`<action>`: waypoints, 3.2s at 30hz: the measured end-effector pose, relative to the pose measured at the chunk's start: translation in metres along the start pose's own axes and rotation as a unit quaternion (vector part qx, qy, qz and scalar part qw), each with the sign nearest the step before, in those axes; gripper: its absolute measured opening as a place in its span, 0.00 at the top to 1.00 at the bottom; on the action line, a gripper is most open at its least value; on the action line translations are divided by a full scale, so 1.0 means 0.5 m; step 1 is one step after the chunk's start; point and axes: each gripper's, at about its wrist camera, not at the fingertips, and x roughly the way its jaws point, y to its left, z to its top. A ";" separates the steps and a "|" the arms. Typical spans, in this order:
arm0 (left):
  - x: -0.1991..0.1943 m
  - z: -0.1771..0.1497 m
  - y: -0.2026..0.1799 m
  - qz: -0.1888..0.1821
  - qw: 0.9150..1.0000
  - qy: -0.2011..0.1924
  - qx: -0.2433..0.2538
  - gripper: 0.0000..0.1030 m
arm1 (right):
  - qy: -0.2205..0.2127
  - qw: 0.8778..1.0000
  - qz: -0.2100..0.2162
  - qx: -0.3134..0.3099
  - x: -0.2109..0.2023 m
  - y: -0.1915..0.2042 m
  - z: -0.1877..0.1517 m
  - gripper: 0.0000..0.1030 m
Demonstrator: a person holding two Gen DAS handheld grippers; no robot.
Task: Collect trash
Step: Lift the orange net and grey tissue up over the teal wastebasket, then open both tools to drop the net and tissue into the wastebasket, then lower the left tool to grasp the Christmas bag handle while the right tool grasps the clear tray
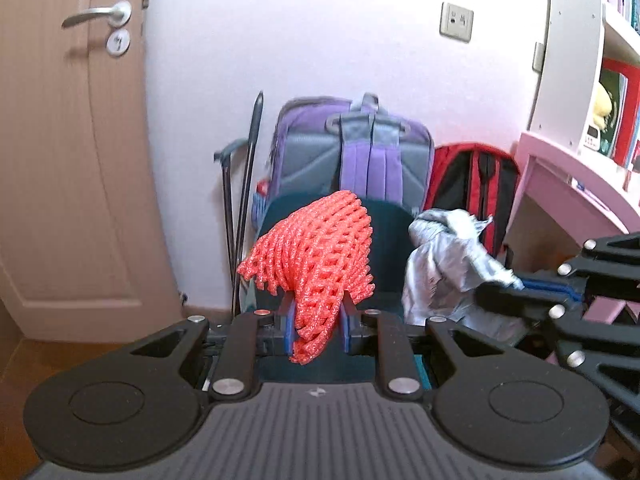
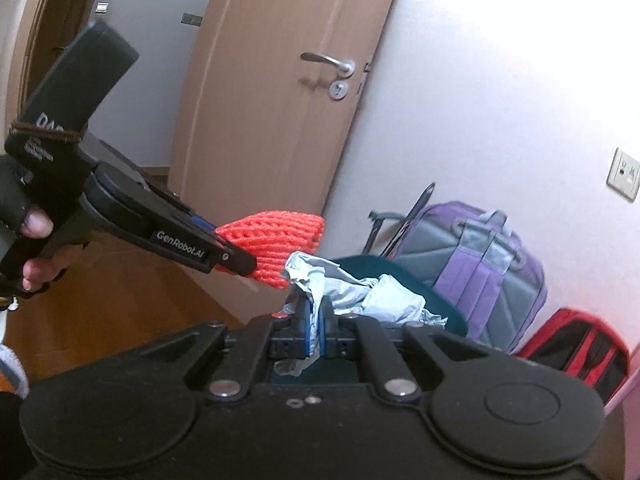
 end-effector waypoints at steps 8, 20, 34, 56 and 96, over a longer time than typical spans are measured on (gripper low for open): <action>0.108 0.075 -0.029 0.002 1.000 0.011 0.018 0.80 | 0.014 1.000 -0.013 0.001 0.097 -0.071 0.004 0.96; 0.333 0.072 -0.044 0.009 0.996 0.087 0.030 0.80 | 0.071 0.997 -0.004 0.025 0.264 -0.142 -0.053 0.96; 0.456 0.039 -0.045 0.006 0.986 0.162 0.046 0.78 | 0.126 0.991 0.017 0.033 0.358 -0.167 -0.097 0.89; 0.262 0.050 -0.071 0.007 0.994 0.100 0.051 0.35 | 0.106 0.991 -0.015 0.083 0.204 -0.172 -0.069 0.74; 0.174 -0.405 0.106 0.019 0.983 0.173 -0.055 0.03 | 0.195 0.937 0.101 0.272 0.115 0.069 -0.412 0.52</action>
